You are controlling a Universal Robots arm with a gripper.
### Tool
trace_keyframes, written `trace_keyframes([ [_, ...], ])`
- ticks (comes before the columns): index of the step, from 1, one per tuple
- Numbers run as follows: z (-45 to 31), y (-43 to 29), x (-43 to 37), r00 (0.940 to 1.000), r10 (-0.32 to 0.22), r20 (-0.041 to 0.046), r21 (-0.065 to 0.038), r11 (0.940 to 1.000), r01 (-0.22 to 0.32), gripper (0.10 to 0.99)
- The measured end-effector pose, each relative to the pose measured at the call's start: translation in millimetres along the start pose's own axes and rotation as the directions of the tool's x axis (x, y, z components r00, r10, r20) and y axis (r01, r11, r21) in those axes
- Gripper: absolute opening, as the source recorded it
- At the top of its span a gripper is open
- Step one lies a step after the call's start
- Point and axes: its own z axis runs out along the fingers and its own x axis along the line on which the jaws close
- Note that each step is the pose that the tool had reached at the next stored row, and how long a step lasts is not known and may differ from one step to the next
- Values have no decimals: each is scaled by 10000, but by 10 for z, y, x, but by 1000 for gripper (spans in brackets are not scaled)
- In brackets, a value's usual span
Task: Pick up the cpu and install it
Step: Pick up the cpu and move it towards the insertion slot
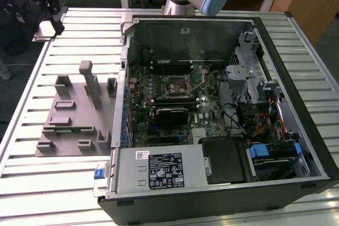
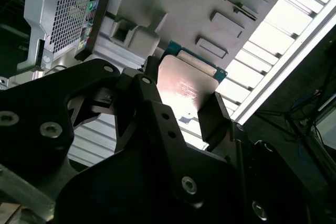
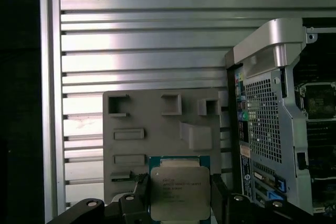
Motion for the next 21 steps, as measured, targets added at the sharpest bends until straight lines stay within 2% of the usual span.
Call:
trace_keyframes([
  [5, 7, 6, -89, 10000, 1, -2, 1, 10000, -1, 545],
  [21, 36, 29, -448, 10000, 1, -14, 1, 10000, -1, 545],
])
